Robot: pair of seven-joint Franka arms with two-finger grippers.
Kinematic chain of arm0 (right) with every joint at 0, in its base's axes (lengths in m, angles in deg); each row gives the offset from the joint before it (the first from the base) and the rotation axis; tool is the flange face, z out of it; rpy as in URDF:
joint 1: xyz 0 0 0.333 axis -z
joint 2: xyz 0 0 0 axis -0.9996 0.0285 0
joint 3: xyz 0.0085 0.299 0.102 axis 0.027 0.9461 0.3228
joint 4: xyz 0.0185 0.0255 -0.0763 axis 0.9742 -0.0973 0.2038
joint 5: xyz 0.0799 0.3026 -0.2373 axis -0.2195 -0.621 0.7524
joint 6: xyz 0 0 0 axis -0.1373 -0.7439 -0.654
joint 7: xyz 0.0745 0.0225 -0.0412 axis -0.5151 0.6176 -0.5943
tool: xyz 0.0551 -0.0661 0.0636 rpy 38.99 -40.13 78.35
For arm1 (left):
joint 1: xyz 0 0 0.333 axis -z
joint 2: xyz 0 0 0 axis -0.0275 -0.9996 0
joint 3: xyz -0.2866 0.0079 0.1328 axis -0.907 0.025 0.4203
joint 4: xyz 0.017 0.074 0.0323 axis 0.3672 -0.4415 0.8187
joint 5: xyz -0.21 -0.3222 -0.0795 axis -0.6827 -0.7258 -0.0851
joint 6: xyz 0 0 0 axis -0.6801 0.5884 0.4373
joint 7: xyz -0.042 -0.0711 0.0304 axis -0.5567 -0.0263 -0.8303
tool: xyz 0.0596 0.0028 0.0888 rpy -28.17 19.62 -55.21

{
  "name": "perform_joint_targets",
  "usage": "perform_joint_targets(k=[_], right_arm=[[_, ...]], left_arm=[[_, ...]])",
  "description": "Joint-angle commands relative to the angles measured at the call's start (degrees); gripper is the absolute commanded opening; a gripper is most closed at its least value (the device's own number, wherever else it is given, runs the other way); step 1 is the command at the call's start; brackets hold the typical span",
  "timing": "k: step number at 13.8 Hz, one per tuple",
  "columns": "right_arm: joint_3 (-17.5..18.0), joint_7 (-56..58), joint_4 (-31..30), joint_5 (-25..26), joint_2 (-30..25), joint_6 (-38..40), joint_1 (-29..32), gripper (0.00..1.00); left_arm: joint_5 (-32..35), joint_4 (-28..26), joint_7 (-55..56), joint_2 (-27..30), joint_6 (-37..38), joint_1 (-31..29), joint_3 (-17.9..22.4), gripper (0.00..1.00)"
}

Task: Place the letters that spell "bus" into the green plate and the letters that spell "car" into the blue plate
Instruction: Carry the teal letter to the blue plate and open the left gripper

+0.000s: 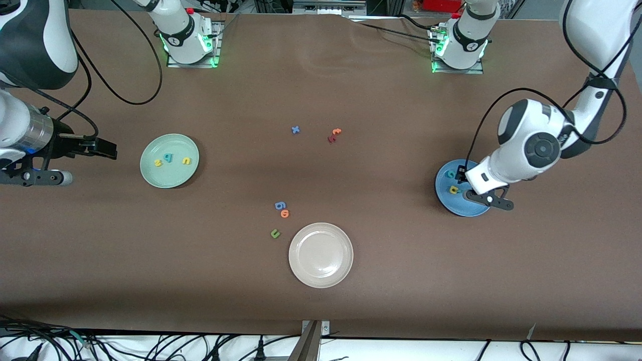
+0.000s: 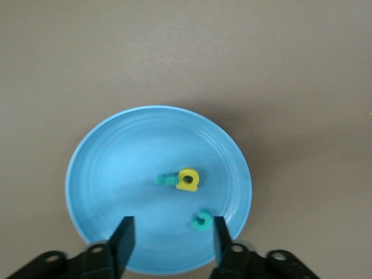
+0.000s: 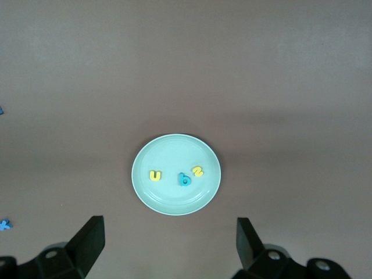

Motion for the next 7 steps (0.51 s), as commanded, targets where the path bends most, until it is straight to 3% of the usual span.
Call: perform_joint_targets(k=[1, 4, 7], right_arm=[[0.7, 0.5, -1.3, 0.9, -1.5, -0.2, 0.6, 1.0], [0.7, -0.2, -1.5, 0.2, -1.4, -1.5, 0.6, 1.0], [0.7, -0.3, -1.5, -1.4, -1.1, -3.5, 0.6, 0.99]], left_arm=[[-1.7, 7.1, 0.5, -1.5, 8.6, -0.2, -1.0, 0.99], [-2.7, 11.6, 1.0, -0.8, 16.8, -1.0, -1.0, 0.97], [-9.8, 19.1, 3.9, -0.9, 26.7, -4.2, -1.0, 0.98]])
